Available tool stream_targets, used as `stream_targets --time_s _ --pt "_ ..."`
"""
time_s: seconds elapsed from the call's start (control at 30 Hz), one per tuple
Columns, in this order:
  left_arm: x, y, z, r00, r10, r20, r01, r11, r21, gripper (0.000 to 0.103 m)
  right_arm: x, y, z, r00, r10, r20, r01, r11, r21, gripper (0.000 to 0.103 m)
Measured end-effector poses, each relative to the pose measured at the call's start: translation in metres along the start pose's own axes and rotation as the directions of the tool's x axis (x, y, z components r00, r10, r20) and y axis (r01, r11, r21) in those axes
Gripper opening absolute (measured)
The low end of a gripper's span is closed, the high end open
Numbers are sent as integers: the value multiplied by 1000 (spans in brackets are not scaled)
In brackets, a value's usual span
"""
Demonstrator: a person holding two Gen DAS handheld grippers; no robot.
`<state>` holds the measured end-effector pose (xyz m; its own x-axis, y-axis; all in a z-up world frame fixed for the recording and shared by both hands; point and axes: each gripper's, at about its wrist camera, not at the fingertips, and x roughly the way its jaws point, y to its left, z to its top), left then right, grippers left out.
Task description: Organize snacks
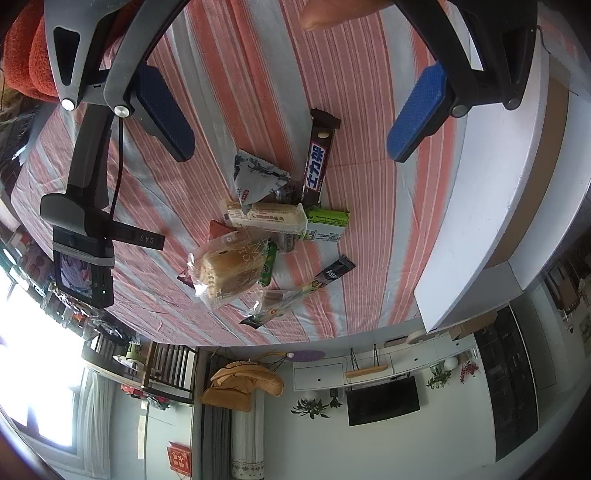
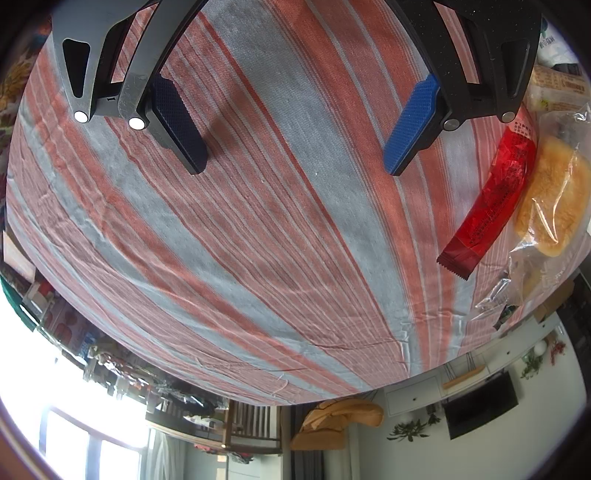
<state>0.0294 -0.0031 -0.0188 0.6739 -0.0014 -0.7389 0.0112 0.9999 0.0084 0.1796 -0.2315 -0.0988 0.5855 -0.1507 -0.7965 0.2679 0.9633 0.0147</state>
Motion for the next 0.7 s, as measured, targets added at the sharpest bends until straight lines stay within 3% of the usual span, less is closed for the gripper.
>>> stream_targets --time_s 0.7 --pt "-10 6 -1 999 17 33 -16 1000 -18 103 0 0 -1 1000 0 0 0 1000 0 98"
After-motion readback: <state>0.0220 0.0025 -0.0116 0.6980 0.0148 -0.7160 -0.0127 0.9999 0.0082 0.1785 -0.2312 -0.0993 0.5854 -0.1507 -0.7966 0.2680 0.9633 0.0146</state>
